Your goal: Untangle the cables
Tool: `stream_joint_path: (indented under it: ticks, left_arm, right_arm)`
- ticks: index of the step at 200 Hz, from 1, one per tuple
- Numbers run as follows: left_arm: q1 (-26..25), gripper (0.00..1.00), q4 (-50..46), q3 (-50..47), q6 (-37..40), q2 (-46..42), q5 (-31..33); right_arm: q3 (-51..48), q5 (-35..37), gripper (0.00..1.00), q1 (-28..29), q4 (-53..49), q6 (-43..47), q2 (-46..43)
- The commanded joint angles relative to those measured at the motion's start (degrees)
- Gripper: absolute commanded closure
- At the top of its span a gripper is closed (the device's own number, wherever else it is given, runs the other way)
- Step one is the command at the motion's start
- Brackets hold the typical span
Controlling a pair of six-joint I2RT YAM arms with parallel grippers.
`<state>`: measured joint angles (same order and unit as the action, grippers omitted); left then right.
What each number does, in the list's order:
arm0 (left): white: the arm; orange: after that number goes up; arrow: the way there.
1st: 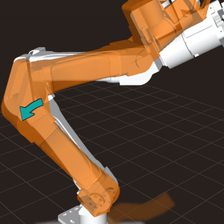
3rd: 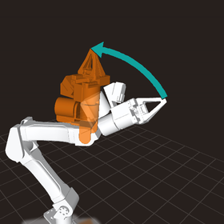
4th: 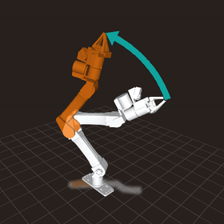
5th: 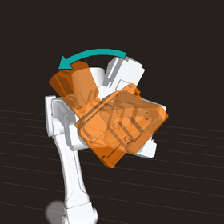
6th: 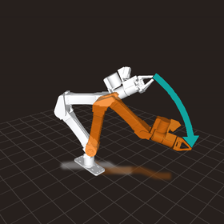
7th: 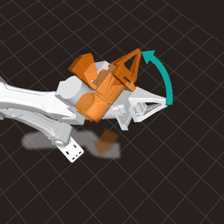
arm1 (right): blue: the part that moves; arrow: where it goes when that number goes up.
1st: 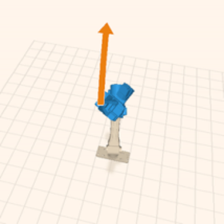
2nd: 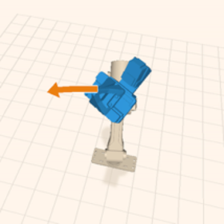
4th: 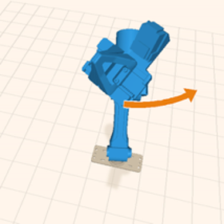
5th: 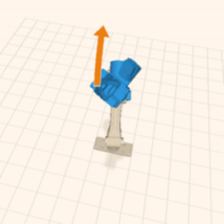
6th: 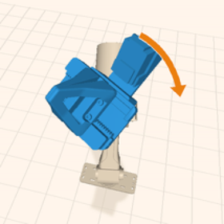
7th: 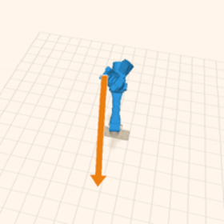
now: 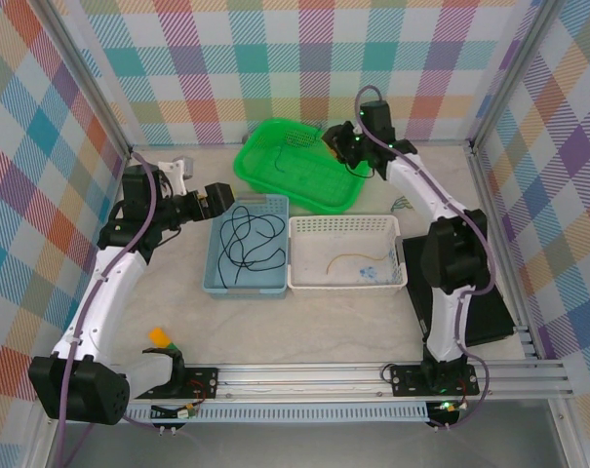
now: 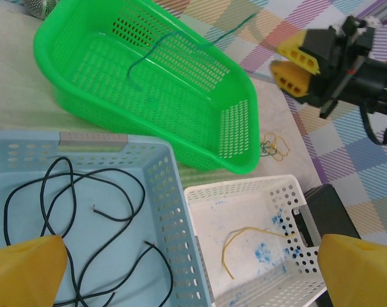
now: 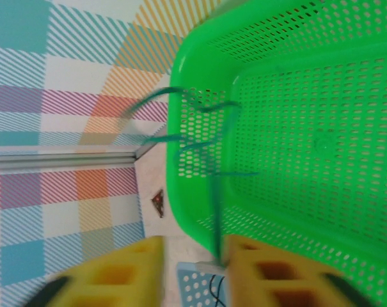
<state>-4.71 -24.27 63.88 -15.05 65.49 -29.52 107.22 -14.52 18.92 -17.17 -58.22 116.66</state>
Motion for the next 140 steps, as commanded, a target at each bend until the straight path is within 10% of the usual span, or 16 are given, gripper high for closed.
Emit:
stream_joint_path:
  ticks: [1,70,140]
  left_arm:
    - [0.8,0.00,-1.2,-0.2,2.5,-0.5,-0.7]
    - [0.9,0.00,4.2,-1.4,2.6,1.3,-7.2]
    - [-7.1,0.07,10.2,-3.7,4.5,6.5,-15.7]
  right_arm:
    - [4.6,2.7,0.44,0.4,-2.8,3.5,1.7]
    - [1.5,9.4,0.34,-2.7,-20.6,31.4,-8.9]
    - [-13.7,14.5,0.39,-18.0,-36.4,49.3,-16.9]
